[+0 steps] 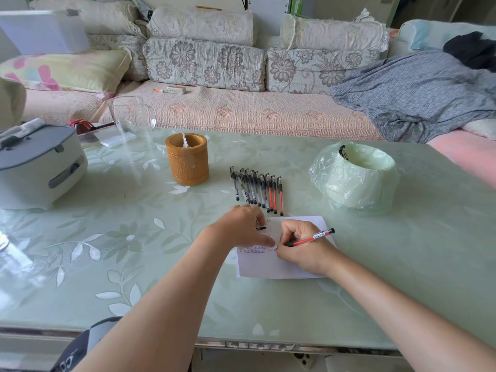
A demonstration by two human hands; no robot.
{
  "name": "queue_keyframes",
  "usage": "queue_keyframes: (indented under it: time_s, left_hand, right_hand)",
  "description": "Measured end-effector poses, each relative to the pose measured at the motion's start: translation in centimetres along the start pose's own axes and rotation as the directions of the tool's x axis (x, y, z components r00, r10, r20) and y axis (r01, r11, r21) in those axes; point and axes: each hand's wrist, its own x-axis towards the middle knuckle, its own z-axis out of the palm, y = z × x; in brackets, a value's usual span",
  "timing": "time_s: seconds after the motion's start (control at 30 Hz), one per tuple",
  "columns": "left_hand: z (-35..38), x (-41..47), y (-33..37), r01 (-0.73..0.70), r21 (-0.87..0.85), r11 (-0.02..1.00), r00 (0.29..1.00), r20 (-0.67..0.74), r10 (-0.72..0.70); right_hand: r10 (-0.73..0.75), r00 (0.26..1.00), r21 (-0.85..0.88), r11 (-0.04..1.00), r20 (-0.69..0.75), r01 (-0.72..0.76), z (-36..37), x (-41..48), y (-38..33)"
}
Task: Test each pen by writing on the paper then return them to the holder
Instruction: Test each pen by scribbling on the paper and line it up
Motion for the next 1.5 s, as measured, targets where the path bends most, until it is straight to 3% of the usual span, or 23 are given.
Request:
queue_keyframes:
  time_s: [1.2, 1.27, 1.4, 1.5]
  left_hand:
    - [-0.5, -0.7, 0.5, 0.009, 0.0, 1.0, 1.0, 0.009, -0.009]
    - [-0.6, -0.8, 0.6, 0.004, 0.002, 1.0, 1.0, 0.002, -0.004]
    - [-1.5, -1.0, 0.6, -0.001, -0.042, 0.999, 0.999, 0.034, 0.002]
    - [-2.2, -1.1, 0.4, 0.005, -0.027, 1.0, 0.998, 0.063, -0.004]
  right_hand:
    - [-0.019, 0.999, -0.016, 1.0, 0.045, 0.019, -0.2, -0.3, -0.5]
    - [-0.008, 1.0, 0.053, 0.999, 0.004, 0.008, -0.4, -0.2, -0.7]
    - [0.132, 0.982, 0.35, 0.933, -0.135, -0.077, -0.8, 0.1, -0.7]
    - [0.135, 0.979, 0.343, 0.936, -0.151, -0.077, -1.0, 0.0, -0.7]
